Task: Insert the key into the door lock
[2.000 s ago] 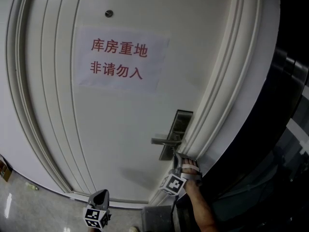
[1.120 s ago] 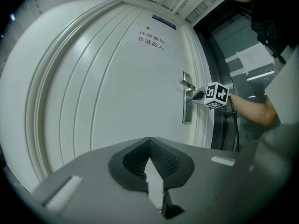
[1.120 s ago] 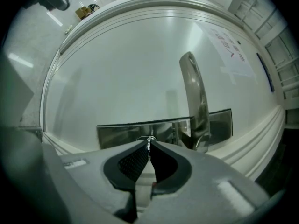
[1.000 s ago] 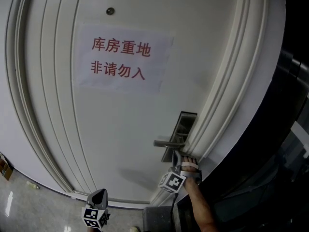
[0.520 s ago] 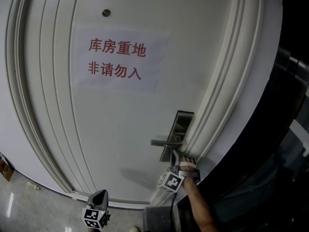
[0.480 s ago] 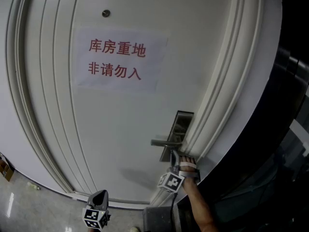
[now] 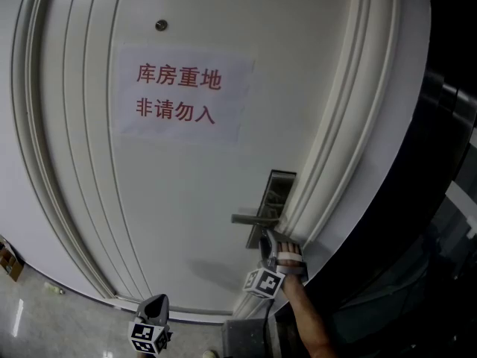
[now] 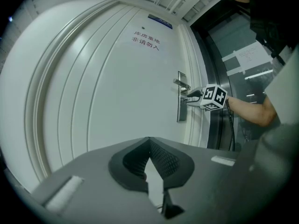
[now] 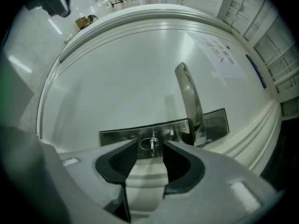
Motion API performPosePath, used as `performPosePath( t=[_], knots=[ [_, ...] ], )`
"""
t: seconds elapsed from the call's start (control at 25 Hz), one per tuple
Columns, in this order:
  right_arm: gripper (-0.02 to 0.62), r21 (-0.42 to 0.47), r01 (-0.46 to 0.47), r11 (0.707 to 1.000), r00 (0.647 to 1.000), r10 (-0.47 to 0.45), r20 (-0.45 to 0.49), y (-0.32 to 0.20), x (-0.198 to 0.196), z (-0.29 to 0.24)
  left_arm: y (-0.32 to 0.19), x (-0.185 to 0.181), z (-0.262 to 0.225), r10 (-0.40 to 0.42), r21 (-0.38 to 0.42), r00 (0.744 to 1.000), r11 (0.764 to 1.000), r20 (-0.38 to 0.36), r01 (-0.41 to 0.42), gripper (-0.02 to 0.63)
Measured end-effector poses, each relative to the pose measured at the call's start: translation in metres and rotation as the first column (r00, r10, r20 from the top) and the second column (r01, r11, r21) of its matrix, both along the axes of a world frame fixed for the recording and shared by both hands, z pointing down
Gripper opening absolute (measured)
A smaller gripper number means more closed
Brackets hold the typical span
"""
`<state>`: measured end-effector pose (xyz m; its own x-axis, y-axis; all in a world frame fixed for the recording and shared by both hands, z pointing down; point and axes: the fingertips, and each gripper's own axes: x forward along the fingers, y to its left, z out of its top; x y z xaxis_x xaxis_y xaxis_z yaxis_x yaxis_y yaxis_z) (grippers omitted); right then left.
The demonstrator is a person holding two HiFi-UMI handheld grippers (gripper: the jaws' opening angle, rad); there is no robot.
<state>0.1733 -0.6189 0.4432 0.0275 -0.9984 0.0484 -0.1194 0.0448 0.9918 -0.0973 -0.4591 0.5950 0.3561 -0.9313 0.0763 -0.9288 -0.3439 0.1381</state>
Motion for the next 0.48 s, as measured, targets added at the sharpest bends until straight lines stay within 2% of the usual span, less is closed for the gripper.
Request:
performPosePath(
  t=[0.4,0.48],
  knots=[
    [0.17,0.023,0.008,1.0,1.0,-0.009,0.025,0.014,-0.003,-0.007,0.009,-0.004,-0.001,-0.004,0.005,1.0,1.0,0.003,0.004,0.002],
    [0.154,0.025,0.012,1.0,1.0,-0.012,0.026,0.019,-0.005,-0.008,0.012,-0.004,-0.002,-0.001,0.008,1.0,1.0,0.003,0.001,0.002]
  ],
)
